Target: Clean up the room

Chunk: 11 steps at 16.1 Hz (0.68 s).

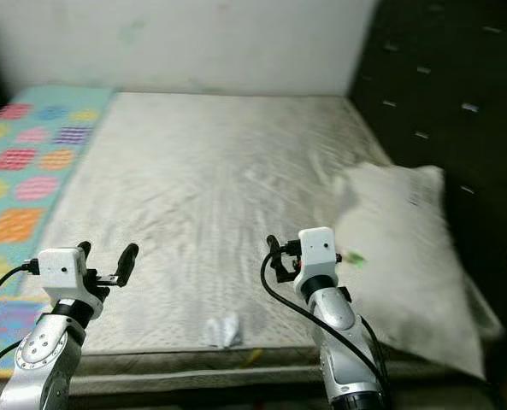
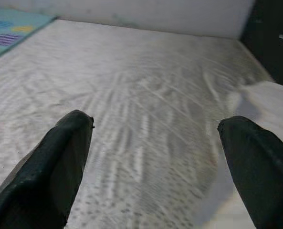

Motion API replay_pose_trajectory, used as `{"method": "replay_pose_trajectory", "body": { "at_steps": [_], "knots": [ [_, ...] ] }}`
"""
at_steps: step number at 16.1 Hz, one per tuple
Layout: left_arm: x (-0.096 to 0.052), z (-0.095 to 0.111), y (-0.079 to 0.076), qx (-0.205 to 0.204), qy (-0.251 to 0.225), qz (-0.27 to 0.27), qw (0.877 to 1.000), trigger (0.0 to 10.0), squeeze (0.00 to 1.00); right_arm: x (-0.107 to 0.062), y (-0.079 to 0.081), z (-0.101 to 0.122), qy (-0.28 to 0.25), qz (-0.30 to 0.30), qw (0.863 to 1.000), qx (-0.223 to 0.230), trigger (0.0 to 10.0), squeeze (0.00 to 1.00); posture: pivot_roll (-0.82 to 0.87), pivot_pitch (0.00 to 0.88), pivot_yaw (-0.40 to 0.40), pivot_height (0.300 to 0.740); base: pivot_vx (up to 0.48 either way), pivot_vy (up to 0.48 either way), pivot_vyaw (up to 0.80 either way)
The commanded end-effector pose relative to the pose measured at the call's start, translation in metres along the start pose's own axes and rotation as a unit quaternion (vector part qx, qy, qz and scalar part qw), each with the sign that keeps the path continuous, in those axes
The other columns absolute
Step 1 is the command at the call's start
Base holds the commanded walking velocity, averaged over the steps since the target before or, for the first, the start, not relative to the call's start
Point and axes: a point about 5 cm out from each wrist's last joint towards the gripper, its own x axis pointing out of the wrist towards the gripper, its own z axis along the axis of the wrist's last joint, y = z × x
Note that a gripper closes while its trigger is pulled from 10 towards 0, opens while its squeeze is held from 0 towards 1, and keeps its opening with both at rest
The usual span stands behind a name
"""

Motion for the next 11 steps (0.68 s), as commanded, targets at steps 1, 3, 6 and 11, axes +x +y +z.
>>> {"method": "replay_pose_trajectory", "body": {
  "at_steps": [1,3,6,11],
  "knots": [
    [0.0006,-0.0005,-0.0003,0.002,0.005,-0.001,1.0,10.0,0.0,0.0013,-0.0027,0.0011,-0.001,-0.007,1.0,0.007,10.0,0.0,-0.09,0.0,-0.043,0.74,0.0,0.0,-0.8],
    [0.0007,-0.0014,-0.0001,-0.008,0.008,0.002,1.0,10.0,0.0,0.0015,-0.0039,0.0019,-0.003,-0.006,1.0,-0.002,10.0,0.0,-0.09,0.0,-0.042,0.74,0.0,0.0,0.0],
    [0.0011,-0.0017,0.0011,-0.014,0.008,0.005,1.0,10.0,0.0,0.001,-0.0044,-0.0009,0.007,-0.011,1.0,0.006,10.0,0.0,-0.09,0.0,-0.044,0.74,0.0,0.14,-0.15],
    [0.0018,-0.0019,0.0014,-0.019,0.009,0.005,1.0,10.0,0.0,0.0005,-0.0057,-0.0013,0.006,-0.013,1.0,0.005,10.0,0.0,-0.1,0.0,-0.043,0.74,0.0,0.48,-0.17]
  ]
}}
